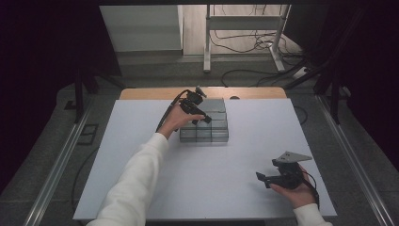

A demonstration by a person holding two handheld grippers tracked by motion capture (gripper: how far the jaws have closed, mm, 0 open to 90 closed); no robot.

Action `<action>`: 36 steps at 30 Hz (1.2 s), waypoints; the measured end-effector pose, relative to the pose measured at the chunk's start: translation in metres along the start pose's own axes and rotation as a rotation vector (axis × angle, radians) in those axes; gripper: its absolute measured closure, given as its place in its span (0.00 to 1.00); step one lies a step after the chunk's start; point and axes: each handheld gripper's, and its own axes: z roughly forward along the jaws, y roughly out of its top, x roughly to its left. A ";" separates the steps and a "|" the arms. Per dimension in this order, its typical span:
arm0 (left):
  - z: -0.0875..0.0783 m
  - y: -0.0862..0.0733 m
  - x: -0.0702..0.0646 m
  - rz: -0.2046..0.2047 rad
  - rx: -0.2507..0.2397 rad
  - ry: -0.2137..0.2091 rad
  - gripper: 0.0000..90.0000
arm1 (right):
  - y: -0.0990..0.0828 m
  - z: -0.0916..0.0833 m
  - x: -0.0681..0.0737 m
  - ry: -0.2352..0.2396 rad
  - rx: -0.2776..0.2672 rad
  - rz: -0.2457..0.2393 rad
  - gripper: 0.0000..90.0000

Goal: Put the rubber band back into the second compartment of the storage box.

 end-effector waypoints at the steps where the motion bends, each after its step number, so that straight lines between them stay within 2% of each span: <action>1: -0.001 0.000 0.000 -0.005 -0.003 -0.002 0.13 | 0.000 0.000 0.000 0.000 0.000 -0.001 0.17; 3: -0.003 0.000 0.000 -0.010 -0.003 -0.011 0.08 | 0.000 0.000 0.000 0.000 0.002 -0.002 0.17; 7: -0.009 -0.001 -0.003 0.000 0.002 -0.002 0.07 | 0.000 0.000 0.000 0.001 0.001 -0.001 0.17; 21: -0.052 -0.004 -0.016 0.032 -0.039 0.007 0.09 | 0.000 0.000 0.001 0.002 0.003 0.000 0.17; 27: -0.061 -0.009 -0.019 0.041 -0.036 0.008 0.08 | 0.001 0.001 0.001 0.004 0.003 -0.001 0.17; 31: -0.063 -0.019 -0.023 0.039 -0.038 0.002 0.08 | 0.000 0.001 0.001 0.005 -0.001 0.003 0.17; 34: -0.065 -0.035 -0.025 0.028 -0.046 -0.008 0.08 | 0.000 0.000 0.001 0.007 -0.004 0.003 0.17; 35: -0.067 -0.040 -0.024 0.038 -0.035 -0.001 0.08 | 0.000 -0.001 0.001 0.008 -0.004 0.002 0.17; 36: -0.068 -0.046 -0.025 0.025 -0.043 -0.006 0.08 | 0.000 -0.001 0.001 0.009 -0.005 0.003 0.17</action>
